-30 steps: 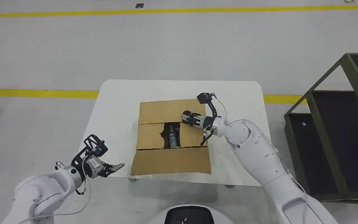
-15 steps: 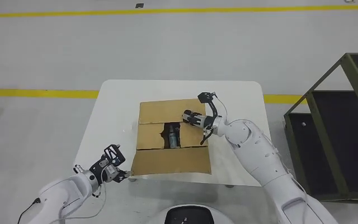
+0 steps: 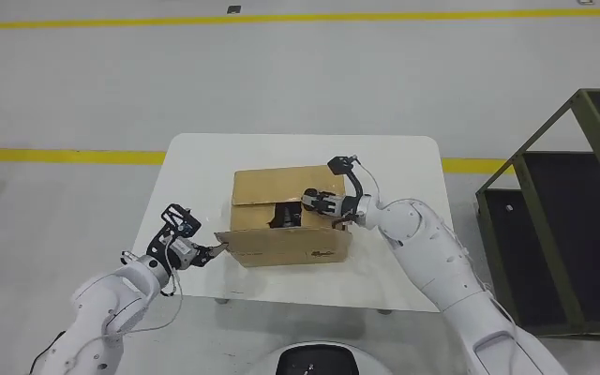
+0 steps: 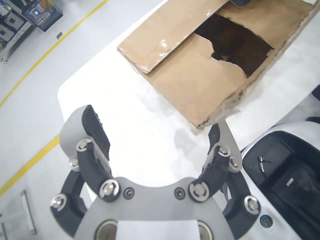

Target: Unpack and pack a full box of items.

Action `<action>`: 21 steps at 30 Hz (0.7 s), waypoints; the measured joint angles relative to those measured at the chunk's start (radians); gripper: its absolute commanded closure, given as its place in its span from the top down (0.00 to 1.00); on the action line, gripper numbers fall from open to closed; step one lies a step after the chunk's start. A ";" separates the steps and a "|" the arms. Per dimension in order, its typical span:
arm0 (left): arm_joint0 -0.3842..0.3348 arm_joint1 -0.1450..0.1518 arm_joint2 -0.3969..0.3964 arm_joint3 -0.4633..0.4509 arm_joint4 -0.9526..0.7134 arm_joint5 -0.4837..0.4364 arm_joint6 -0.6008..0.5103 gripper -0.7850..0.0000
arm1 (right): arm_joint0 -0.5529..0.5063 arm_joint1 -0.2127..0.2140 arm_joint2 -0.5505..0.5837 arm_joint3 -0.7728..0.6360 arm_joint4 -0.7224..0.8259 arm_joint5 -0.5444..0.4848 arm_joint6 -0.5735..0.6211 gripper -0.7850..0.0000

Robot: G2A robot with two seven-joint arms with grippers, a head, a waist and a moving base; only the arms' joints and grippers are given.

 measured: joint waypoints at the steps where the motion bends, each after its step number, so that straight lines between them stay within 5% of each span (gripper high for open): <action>1: -0.015 -0.003 0.011 0.010 -0.011 0.019 -0.005 1.00 | 0.002 0.002 0.007 -0.003 0.006 0.002 0.004 0.00; 11: -0.182 -0.031 0.155 0.185 0.003 0.164 -0.064 1.00 | 0.036 0.028 0.097 -0.060 0.005 0.072 0.012 0.00; 21: -0.215 -0.039 0.183 0.248 0.021 0.172 -0.057 1.00 | 0.037 0.007 0.013 -0.058 -0.084 0.097 -0.082 0.00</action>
